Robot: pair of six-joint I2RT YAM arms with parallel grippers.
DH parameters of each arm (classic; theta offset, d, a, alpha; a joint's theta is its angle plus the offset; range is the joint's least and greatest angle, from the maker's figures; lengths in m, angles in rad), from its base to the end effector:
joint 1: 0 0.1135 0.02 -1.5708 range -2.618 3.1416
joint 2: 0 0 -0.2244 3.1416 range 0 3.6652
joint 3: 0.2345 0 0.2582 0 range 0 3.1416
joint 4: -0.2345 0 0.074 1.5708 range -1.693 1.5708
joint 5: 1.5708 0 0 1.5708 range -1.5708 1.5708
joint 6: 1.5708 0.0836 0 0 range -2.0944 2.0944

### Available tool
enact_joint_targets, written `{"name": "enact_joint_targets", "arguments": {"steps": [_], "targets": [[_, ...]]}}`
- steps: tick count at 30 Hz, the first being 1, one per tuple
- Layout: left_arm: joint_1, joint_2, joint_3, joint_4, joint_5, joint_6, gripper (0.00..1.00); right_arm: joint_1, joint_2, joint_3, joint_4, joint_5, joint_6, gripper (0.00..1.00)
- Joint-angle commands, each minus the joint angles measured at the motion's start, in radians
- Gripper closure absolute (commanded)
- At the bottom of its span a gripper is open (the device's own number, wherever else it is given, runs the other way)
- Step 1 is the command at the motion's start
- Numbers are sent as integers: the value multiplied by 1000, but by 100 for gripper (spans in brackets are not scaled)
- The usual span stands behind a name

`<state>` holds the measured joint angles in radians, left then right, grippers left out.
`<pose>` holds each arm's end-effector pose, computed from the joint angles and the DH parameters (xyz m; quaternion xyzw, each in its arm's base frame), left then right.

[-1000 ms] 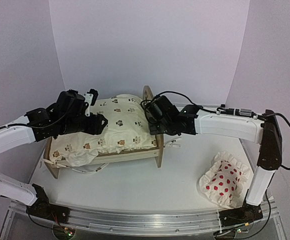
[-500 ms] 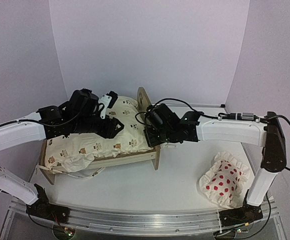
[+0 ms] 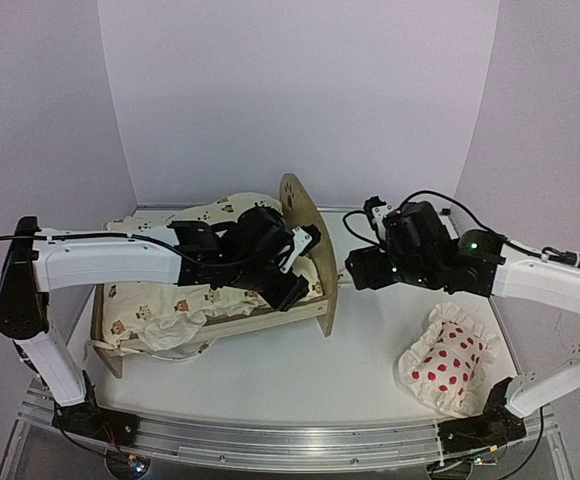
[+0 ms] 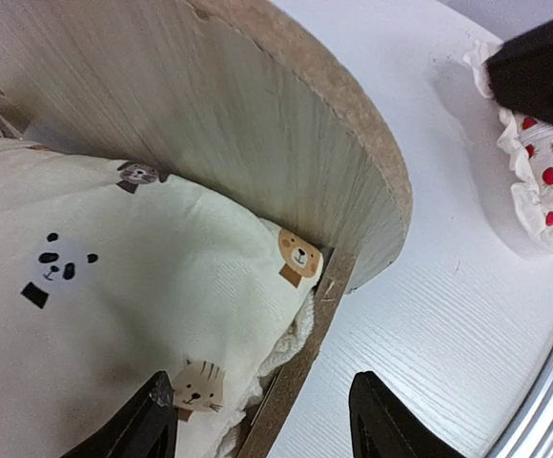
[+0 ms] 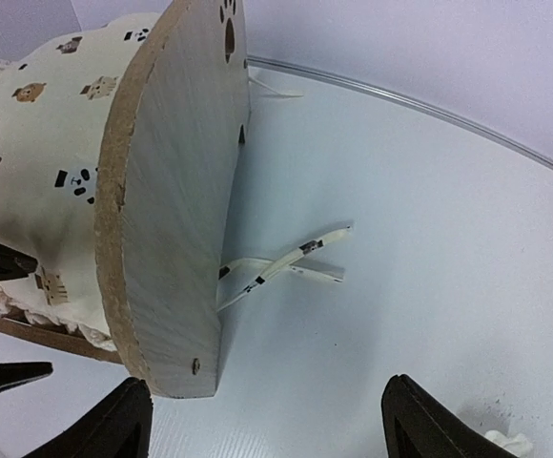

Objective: Set up the pet bed

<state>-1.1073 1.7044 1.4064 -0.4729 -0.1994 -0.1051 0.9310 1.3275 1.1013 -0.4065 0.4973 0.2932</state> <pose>0.2023 -0.3678 0.2109 0.4063 0.8224 -0.1454 0.3706 0.2368 0.2514 0.2462 -0.1654 0.8559 0.0721 0.4847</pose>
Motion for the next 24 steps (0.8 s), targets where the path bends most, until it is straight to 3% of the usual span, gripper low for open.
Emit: {"name": "enact_joint_targets", "arguments": {"steps": [1, 16, 18, 22, 24], "targets": [[-16, 44, 88, -12, -51, 31, 38, -3, -117, -68, 12, 5, -2, 16], [-28, 223, 175, -2, -192, 83, 49, -3, -233, -148, 13, -15, -11, 16], [-28, 234, 173, -6, -206, 81, 57, -4, -234, -150, 14, -15, -11, 16], [-28, 242, 166, -2, -234, 78, 95, -4, -226, -146, 13, -24, -17, 17], [-28, 233, 169, -3, -246, 69, 100, -3, -221, -140, 16, -36, -26, 17]]}}
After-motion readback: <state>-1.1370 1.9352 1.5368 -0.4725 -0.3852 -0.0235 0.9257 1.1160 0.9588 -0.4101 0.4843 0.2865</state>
